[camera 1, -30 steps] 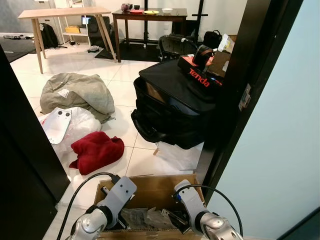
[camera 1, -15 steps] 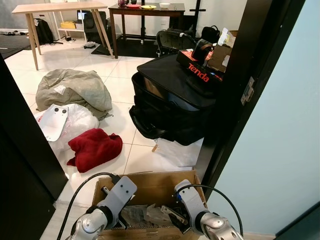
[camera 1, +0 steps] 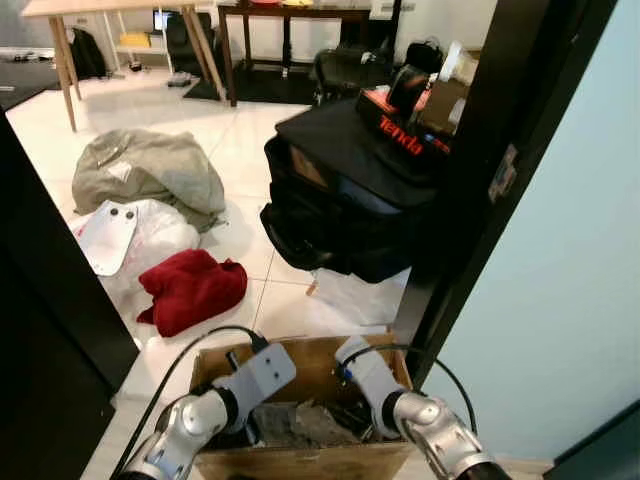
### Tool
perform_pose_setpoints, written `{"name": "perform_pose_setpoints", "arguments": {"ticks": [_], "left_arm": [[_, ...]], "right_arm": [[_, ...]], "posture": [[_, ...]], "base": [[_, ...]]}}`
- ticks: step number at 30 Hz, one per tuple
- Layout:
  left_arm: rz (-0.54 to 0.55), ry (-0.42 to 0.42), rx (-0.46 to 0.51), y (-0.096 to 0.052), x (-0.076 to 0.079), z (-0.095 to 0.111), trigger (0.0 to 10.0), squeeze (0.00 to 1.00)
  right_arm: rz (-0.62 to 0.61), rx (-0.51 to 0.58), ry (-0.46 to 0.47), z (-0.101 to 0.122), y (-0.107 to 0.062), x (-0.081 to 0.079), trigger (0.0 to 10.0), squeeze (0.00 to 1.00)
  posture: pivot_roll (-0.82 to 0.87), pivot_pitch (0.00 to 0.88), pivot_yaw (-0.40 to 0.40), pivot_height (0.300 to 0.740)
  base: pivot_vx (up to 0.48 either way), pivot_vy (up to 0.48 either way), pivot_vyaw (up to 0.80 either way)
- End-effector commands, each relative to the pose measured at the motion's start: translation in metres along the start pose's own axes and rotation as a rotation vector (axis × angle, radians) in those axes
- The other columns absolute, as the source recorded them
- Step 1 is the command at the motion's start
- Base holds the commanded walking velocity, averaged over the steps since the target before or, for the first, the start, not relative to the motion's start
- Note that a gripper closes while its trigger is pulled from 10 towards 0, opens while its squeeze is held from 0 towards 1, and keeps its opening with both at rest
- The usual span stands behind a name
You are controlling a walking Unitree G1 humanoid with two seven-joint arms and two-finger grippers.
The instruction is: Clean up the room
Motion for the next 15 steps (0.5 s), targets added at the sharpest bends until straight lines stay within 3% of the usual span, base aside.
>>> {"name": "perform_pose_setpoints", "arguments": {"ticks": [1,7,15], "left_arm": [[-0.048,0.029,-0.044,0.0,0.003,-0.014,10.0,0.0],[-0.043,0.05,-0.065,0.006,-0.004,-0.017,10.0,0.0],[0.013,0.046,-0.059,0.015,-0.014,-0.011,10.0,0.0]], "right_arm": [[0.047,-0.03,-0.065,-0.007,-0.005,-0.002,10.0,0.0],[0.048,-0.042,-0.083,-0.014,-0.014,0.004,10.0,0.0],[0.071,-0.044,-0.091,-0.018,-0.017,-0.001,10.0,0.0]], "posture": [[0.0,0.189,0.008,0.627],[-0.02,0.219,0.022,0.627],[-0.04,0.229,0.026,0.627]], "base": [[0.0,0.0,0.0],[0.0,0.0,0.0],[0.0,0.0,0.0]]}}
Point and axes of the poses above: a point about 5 cm out from each wrist's last joint towards the gripper, its own y axis pointing out of the wrist towards the gripper, its own z axis along the axis of the wrist's last joint, x = y × z, the point moved 5 cm from there along y, pointing out of the wrist towards the gripper, and after that the axes turned 13 degrees about y, right-handed, at the moved point
